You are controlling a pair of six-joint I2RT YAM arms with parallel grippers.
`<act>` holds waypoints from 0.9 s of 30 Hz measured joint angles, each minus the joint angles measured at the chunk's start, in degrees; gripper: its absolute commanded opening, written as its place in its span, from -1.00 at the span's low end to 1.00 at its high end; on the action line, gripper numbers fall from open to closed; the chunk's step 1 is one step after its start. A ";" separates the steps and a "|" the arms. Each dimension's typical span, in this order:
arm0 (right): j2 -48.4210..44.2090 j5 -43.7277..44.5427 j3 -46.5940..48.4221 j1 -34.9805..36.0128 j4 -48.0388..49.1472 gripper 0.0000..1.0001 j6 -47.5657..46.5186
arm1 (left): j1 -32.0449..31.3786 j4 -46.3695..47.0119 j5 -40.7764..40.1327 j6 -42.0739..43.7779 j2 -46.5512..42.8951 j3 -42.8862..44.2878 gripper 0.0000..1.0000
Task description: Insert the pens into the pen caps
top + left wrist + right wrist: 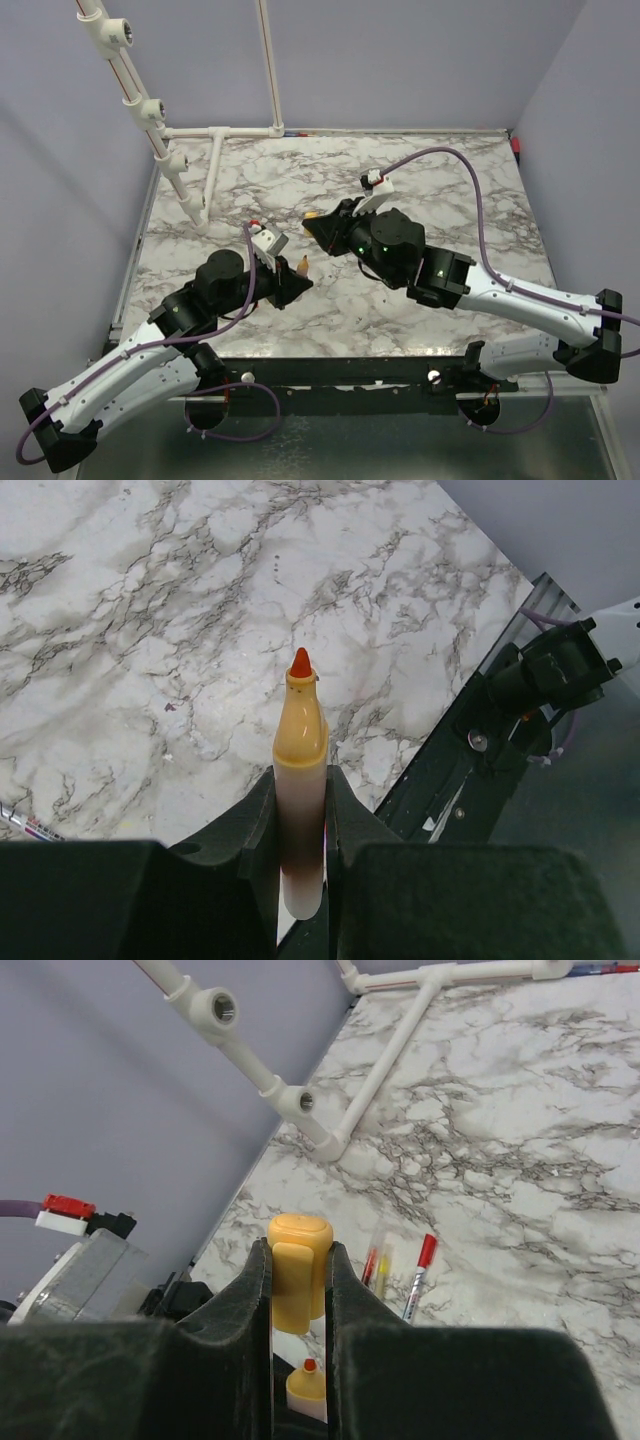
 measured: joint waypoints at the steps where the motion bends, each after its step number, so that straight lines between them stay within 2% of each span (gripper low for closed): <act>1: 0.13 0.22 0.07 0.39 0.37 -0.99 -0.42 | 0.00 0.00 0.15 0.00 -0.02 -0.13 -1.00; 7: 1.20 2.16 0.46 2.78 1.99 -0.99 -2.56 | 0.00 0.33 0.20 -0.09 -0.28 -0.39 -1.00; 17: 2.64 10.67 -0.13 9.75 4.55 -0.99 -6.27 | 0.00 0.52 -2.05 -0.74 -3.30 -0.76 -1.00; 27: 4.26 15.58 -0.37 11.52 7.04 -0.99 -7.80 | 0.00 0.74 -2.95 -0.90 -5.16 -0.79 -1.00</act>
